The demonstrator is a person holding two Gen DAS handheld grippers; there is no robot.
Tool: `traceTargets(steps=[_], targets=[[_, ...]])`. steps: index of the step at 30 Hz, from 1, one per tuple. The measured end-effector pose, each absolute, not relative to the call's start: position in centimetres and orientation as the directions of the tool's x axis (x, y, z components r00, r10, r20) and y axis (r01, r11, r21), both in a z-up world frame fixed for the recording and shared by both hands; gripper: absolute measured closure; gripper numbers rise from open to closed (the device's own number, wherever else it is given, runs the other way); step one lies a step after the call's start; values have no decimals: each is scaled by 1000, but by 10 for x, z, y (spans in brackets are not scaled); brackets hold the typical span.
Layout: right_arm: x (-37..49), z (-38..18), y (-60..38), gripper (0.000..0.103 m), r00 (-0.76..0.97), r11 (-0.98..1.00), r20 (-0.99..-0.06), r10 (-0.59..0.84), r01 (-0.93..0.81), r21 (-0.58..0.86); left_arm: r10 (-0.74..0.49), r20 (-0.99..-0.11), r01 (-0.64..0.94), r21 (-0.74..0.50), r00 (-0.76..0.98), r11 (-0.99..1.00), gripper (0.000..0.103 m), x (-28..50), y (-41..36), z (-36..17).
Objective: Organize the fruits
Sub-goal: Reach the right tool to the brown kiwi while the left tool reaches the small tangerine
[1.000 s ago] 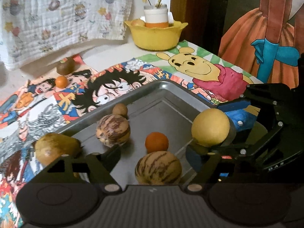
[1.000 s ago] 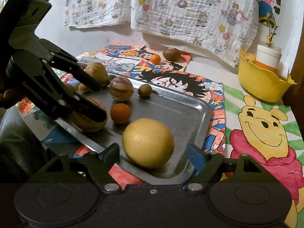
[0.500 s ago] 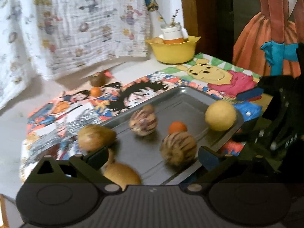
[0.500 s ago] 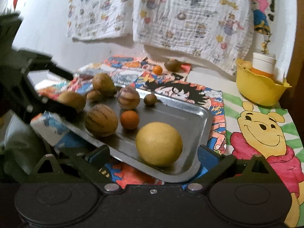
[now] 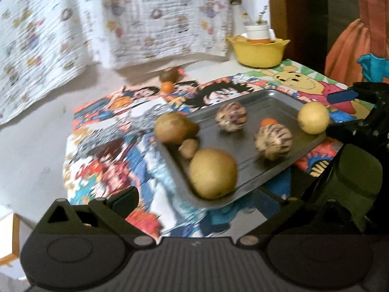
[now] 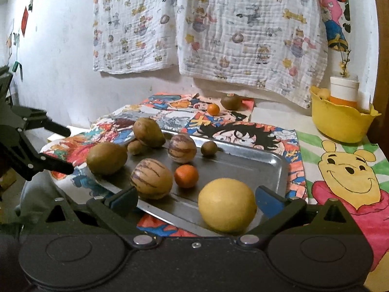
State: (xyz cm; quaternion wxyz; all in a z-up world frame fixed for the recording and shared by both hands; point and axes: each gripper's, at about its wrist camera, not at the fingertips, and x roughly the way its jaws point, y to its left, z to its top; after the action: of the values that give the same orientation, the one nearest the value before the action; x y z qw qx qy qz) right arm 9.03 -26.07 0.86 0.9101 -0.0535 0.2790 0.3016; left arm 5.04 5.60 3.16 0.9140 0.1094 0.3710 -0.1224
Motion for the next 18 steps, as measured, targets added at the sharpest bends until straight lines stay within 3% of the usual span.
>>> traceTargets(steps=[18], targets=[[140, 32, -242, 1, 704, 844, -503, 501, -526, 104, -77, -730, 226, 108, 679, 968, 1, 89, 101, 50]])
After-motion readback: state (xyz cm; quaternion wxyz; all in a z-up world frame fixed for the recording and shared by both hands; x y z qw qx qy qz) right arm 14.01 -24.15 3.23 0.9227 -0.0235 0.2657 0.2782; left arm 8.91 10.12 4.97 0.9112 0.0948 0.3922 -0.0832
